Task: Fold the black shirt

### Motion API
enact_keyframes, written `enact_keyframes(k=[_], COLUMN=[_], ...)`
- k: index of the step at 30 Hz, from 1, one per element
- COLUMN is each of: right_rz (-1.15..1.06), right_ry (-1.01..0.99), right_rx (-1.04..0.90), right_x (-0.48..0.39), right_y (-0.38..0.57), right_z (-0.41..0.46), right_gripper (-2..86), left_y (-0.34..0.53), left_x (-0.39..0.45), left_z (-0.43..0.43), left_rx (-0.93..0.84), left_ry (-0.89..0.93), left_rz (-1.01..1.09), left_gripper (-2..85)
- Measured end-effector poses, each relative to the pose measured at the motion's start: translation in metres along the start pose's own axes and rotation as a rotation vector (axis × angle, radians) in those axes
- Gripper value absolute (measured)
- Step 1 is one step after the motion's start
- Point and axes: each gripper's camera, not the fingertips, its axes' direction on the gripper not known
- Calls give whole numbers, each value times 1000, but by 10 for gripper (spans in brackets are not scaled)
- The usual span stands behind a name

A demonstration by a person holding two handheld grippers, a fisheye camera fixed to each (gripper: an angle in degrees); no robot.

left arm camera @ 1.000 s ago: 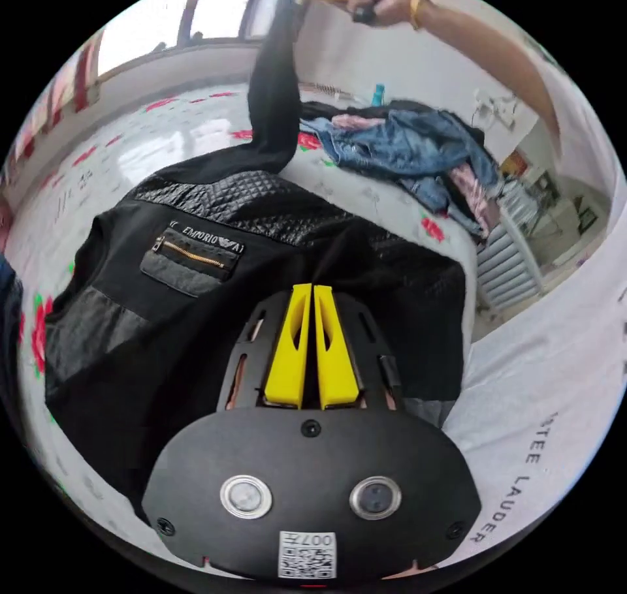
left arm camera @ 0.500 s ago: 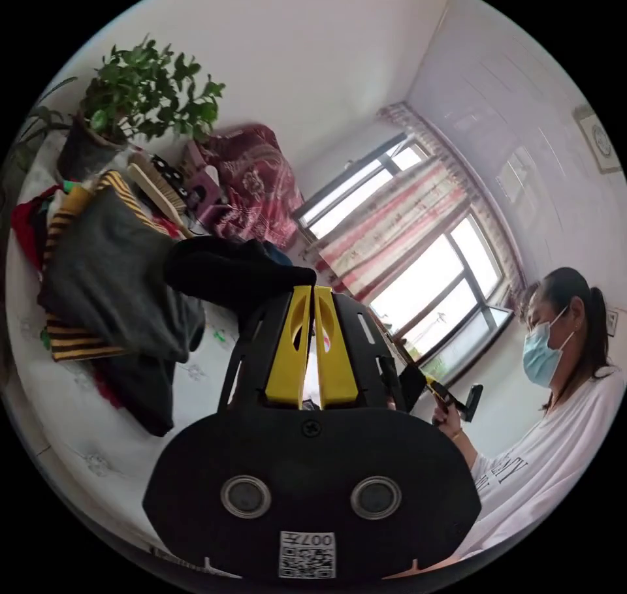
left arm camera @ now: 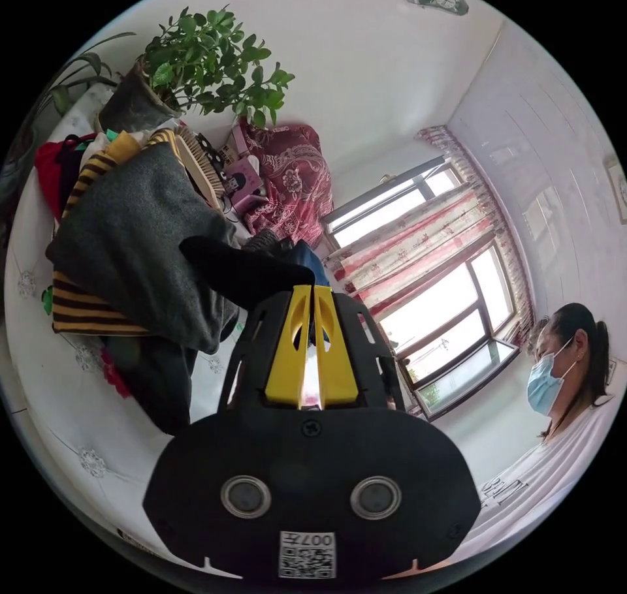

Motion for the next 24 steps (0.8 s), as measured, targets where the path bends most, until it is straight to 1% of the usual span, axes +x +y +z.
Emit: enact_keyframes(k=[2, 5, 7, 8, 9, 10, 11, 12, 14, 16, 19, 21, 22, 24], right_rz=[-35, -42, 116, 185, 364, 534, 606, 715, 810, 821, 874, 925, 960, 922], right_ry=[-8, 118, 346, 409, 527, 599, 619, 618, 511, 423, 482, 484, 454, 367], right_rx=[-16, 115, 212, 225, 225, 197, 182, 180, 230, 284, 302, 312, 332, 421], right_x=[-5, 6, 54, 71, 111, 150, 168, 196, 227, 245, 262, 279, 289, 290], right_y=[2, 19, 47, 57, 81, 108, 122, 150, 182, 198, 210, 221, 231, 240], right_z=[-5, -62, -123, -137, -164, -185, -192, -205, -214, -216, -219, -222, -225, -232], right_gripper=[40, 47, 46, 45, 44, 44, 44, 45, 45, 36, 13, 8, 8, 10], left_y=[5, 13, 16, 17, 19, 21, 23, 26, 30, 35, 38, 39, 39, 39], left_x=[4, 15, 29, 32, 39, 44, 46, 48, 48, 47, 49, 50, 51, 53], left_z=[-2, -1, 4, 6, 8, 10, 11, 13, 14, 15, 12, 8, 7, 4], left_rx=[11, 2, -28, -34, -44, -50, -50, -49, -46, -44, -37, -21, -13, -2], left_ry=[21, 64, 89, 93, 99, 106, 111, 125, 137, 125, 99, 87, 88, 84], left_rz=[6, 32, 82, 96, 121, 134, 136, 134, 117, 95, 81, 64, 54, 49], left_gripper=[-10, -10, -10, -10, -10, -10, -10, -10, -10, -10, -10, -10, -10, -10])
